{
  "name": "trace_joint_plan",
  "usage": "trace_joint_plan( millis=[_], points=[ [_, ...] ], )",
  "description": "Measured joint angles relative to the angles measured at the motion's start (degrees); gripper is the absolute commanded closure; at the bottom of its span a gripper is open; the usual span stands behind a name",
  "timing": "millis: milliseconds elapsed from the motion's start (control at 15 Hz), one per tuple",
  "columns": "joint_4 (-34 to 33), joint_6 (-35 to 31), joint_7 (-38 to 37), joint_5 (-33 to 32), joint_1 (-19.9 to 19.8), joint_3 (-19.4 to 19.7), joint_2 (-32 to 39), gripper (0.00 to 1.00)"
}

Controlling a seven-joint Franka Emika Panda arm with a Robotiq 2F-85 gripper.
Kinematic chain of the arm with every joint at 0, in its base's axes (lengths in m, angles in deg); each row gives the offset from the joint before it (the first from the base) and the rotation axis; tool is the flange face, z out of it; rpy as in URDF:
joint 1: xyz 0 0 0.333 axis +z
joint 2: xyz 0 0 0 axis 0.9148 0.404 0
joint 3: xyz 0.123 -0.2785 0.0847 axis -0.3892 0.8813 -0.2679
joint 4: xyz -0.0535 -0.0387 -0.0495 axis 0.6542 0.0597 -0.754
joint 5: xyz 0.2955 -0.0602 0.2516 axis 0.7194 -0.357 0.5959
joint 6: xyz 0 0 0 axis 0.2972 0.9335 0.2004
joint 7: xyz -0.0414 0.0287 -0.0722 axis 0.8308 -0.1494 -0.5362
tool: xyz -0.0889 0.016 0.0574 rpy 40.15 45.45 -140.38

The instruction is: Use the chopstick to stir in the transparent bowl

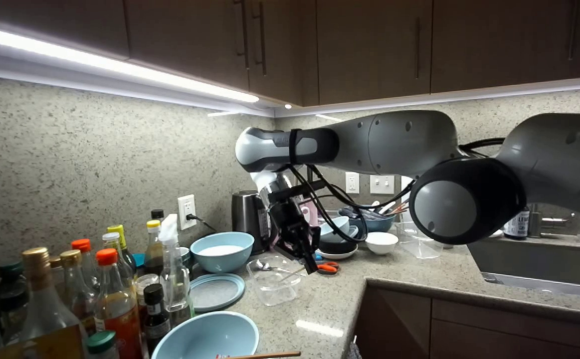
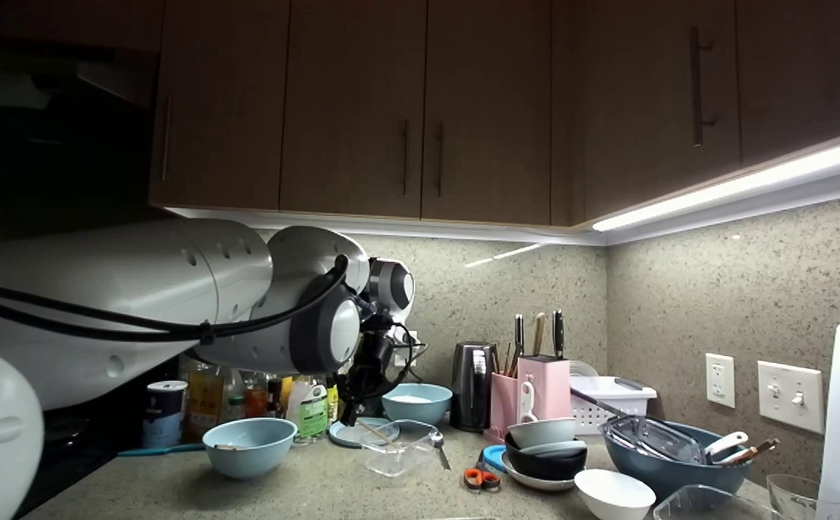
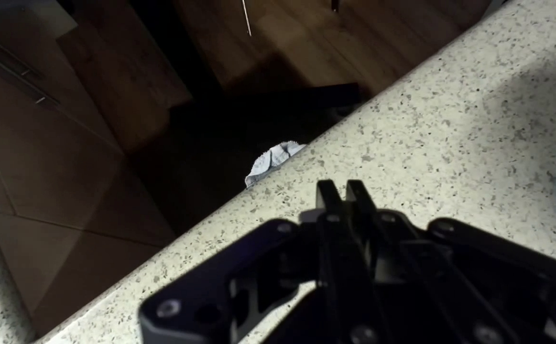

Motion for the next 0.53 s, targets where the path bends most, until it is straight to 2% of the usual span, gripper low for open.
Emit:
trace_joint_plan(
  millis=[533],
  points=[
    [-0.35,-0.19,-2.92,0.41,2.85,-1.24,-0.05,0.98]
  ],
)
